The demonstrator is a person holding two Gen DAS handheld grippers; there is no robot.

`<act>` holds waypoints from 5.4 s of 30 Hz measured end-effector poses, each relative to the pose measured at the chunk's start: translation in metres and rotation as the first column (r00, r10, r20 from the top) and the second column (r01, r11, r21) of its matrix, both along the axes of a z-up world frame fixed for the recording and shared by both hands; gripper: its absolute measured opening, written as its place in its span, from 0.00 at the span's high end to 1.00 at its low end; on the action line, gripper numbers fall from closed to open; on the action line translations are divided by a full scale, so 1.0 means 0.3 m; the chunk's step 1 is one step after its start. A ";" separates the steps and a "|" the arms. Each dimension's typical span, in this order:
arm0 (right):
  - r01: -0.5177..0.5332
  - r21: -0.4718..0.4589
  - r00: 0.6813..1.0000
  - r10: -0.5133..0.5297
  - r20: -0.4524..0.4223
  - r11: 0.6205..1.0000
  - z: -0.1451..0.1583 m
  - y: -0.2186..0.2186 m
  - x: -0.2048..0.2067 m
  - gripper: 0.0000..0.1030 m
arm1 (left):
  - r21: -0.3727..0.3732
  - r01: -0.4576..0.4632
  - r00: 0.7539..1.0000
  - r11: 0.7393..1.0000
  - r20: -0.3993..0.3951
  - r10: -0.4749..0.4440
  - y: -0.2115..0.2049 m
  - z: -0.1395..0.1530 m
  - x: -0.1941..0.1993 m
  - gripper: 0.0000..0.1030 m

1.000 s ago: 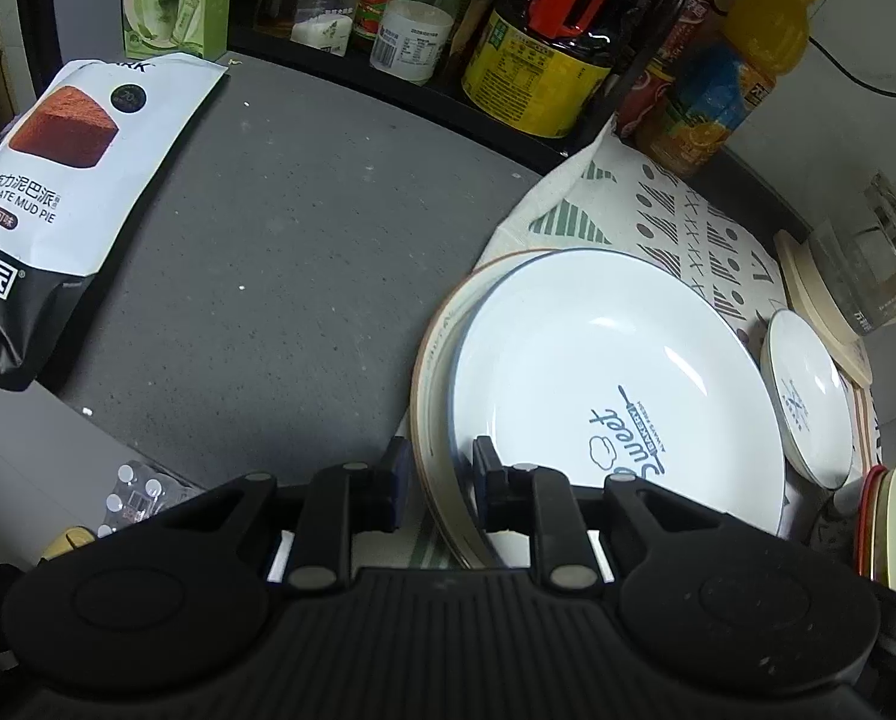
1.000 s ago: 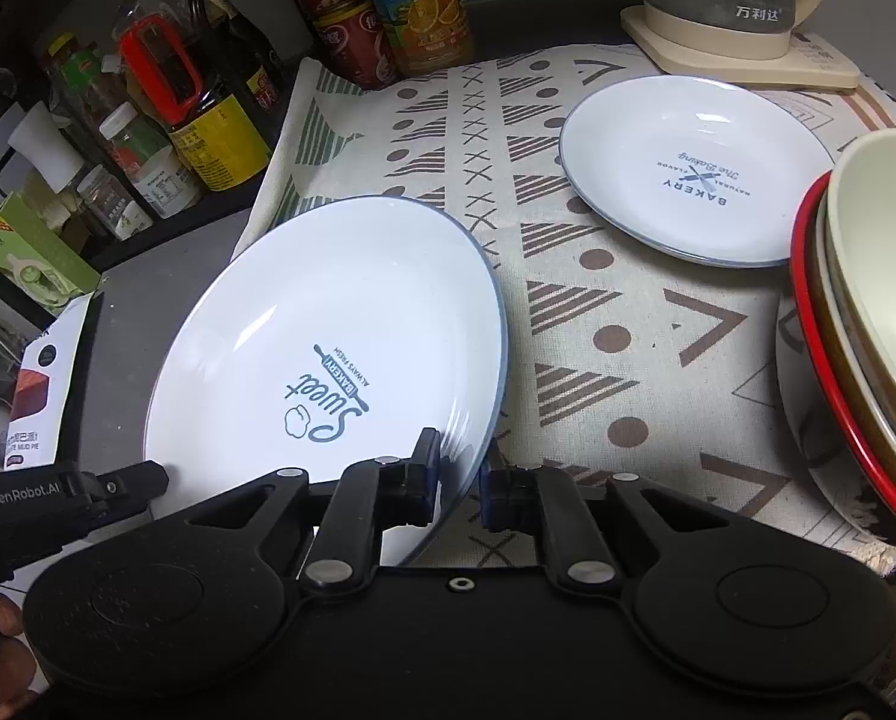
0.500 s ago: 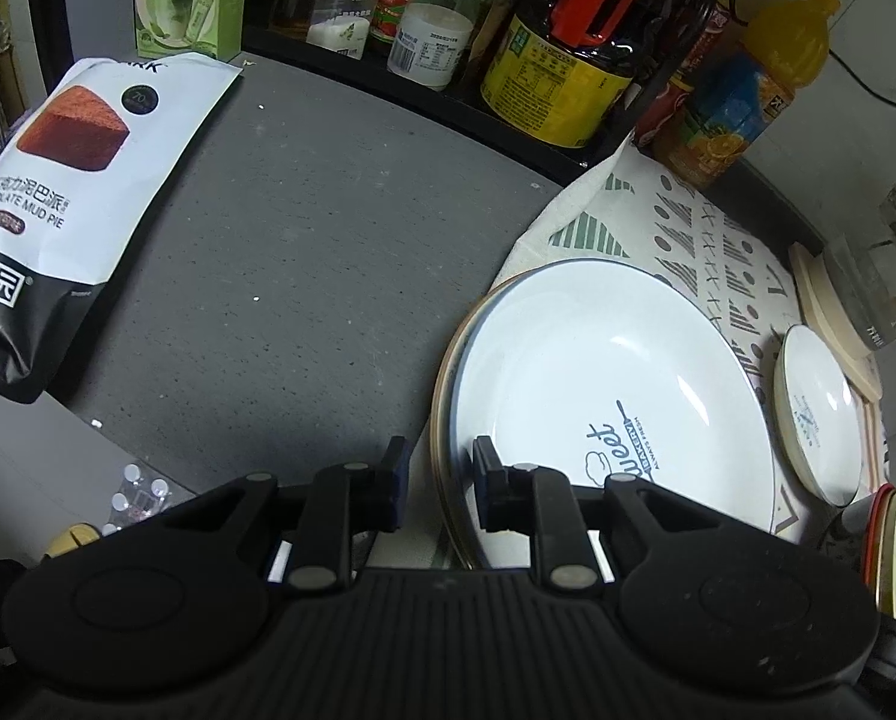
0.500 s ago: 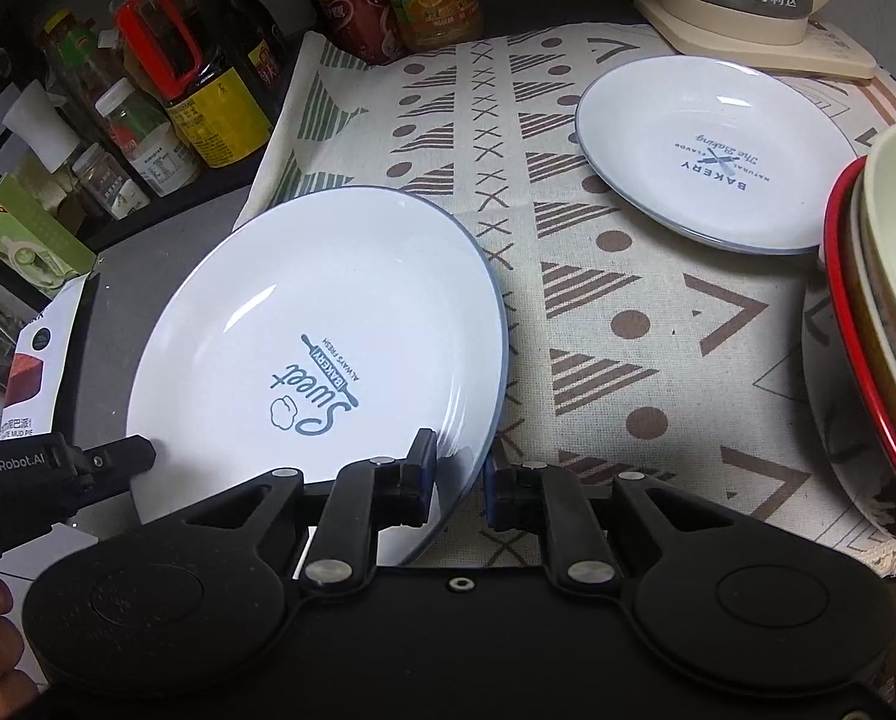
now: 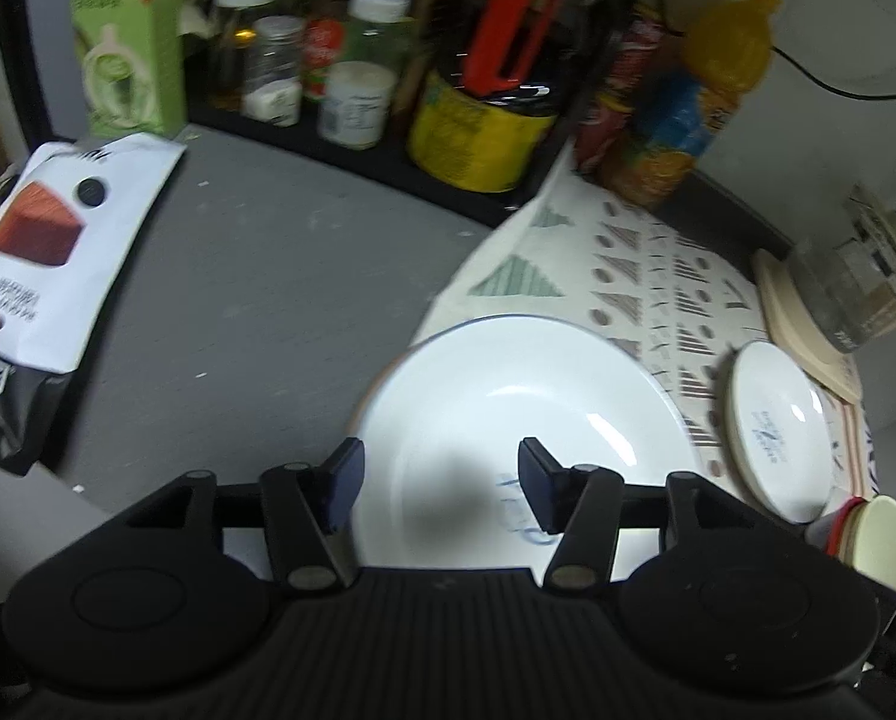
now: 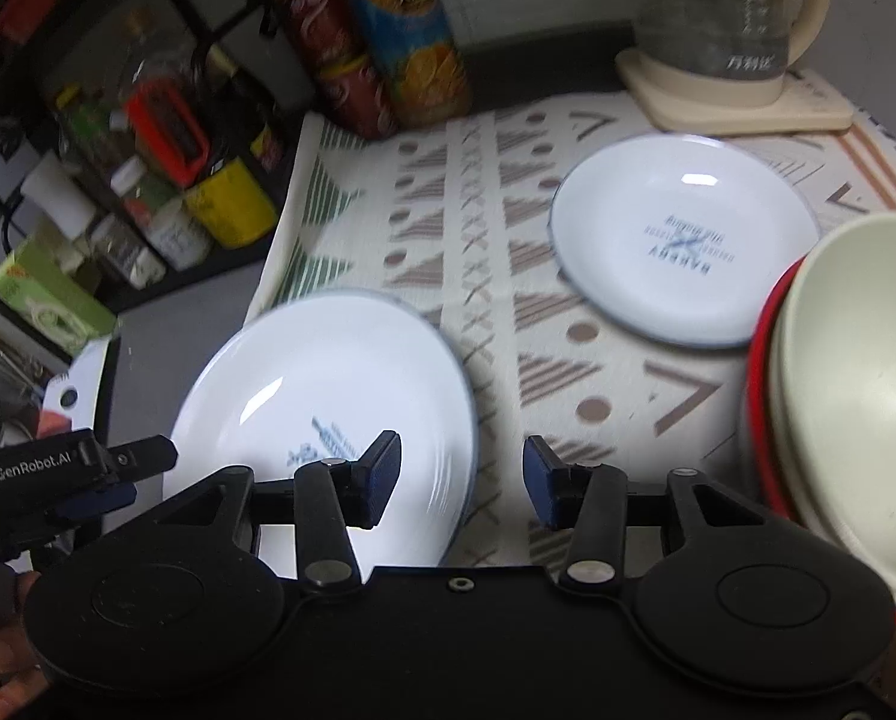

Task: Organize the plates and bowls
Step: 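Move the right gripper to the white 'BAKERY' plate and grasp its rim, then carry the 'BAKERY' plate over the 'Sweet' plate stack, then lower the 'BAKERY' plate onto the stack and open the right gripper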

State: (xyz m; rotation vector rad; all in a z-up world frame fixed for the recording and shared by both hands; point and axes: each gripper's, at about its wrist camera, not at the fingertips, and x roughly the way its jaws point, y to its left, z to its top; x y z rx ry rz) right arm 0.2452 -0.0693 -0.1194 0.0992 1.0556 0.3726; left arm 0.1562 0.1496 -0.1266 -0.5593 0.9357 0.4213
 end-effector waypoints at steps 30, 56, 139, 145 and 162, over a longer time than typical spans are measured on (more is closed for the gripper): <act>0.341 -0.007 0.939 -0.340 0.049 0.940 0.110 -0.355 0.343 0.08 | -0.085 0.337 0.941 0.938 0.031 -0.336 -0.272 -0.033 0.513 0.21; 0.406 -0.158 0.863 -0.434 -0.258 0.900 -0.165 -0.484 0.600 0.78 | -0.266 0.363 0.914 0.893 -0.086 -0.397 -0.368 -0.256 0.701 0.80; -0.144 0.035 0.989 0.144 -0.011 0.989 -0.014 -0.025 0.100 0.92 | -0.152 -0.029 0.999 0.988 -0.018 0.026 -0.017 -0.069 -0.011 0.91; -0.162 -0.016 0.987 0.162 0.013 0.987 -0.031 -0.005 0.065 0.91 | -0.140 -0.013 0.999 0.990 -0.034 0.009 -0.025 -0.092 -0.029 0.91; -0.150 -0.065 0.988 0.151 0.019 0.987 -0.077 0.033 0.036 0.91 | -0.107 0.000 0.998 0.994 -0.056 -0.006 -0.016 -0.121 -0.036 0.89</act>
